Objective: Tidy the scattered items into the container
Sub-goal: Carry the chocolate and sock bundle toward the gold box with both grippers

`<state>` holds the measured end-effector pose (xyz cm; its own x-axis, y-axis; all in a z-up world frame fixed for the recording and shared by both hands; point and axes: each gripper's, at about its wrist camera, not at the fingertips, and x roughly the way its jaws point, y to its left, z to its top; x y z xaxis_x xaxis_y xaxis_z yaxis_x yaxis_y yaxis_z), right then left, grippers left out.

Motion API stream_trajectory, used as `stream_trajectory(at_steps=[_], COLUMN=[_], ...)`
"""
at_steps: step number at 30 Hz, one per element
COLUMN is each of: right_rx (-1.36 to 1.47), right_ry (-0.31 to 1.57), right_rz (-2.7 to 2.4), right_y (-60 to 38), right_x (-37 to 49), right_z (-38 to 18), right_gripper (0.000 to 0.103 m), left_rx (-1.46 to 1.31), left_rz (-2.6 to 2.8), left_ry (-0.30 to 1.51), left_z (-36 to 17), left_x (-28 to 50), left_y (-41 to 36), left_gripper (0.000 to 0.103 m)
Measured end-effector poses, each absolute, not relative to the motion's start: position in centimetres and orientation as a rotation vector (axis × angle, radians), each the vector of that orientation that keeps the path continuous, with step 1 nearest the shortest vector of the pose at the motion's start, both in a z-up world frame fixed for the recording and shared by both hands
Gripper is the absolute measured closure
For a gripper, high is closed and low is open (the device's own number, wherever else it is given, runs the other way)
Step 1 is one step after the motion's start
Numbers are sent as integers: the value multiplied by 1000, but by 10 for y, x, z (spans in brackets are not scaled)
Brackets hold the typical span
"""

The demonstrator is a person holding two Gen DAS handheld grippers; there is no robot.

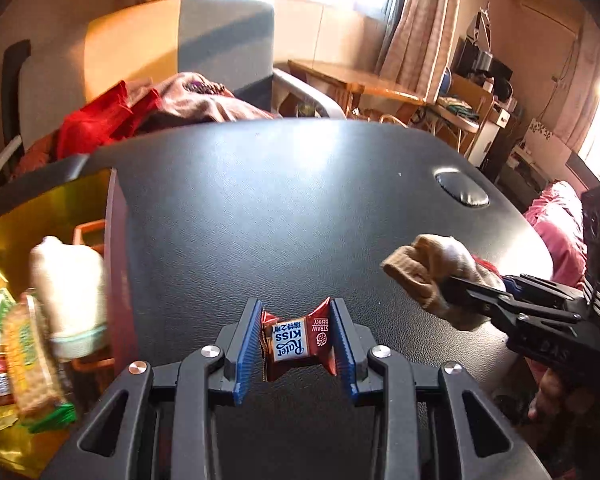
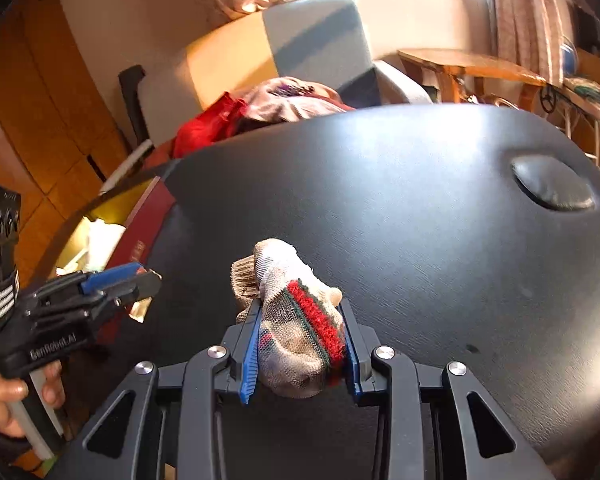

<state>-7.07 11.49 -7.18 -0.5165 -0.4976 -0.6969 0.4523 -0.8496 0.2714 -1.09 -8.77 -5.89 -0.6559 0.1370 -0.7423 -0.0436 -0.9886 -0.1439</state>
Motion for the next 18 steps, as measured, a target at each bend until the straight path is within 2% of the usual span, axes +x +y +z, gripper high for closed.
stream_trajectory(at_steps=[8, 18], right_rx=[997, 930], right_ry=[-32, -42], right_rz=[-2228, -2008], right_y=[47, -70], right_x=[-64, -59], right_z=[-43, -11], right_gripper=[69, 69], left_rx=[-1201, -1240], left_rz=[2899, 3165], left_ry=[-236, -410], left_z=[-37, -31], left_x=[18, 56], left_y=[-132, -244], left_gripper=[68, 68])
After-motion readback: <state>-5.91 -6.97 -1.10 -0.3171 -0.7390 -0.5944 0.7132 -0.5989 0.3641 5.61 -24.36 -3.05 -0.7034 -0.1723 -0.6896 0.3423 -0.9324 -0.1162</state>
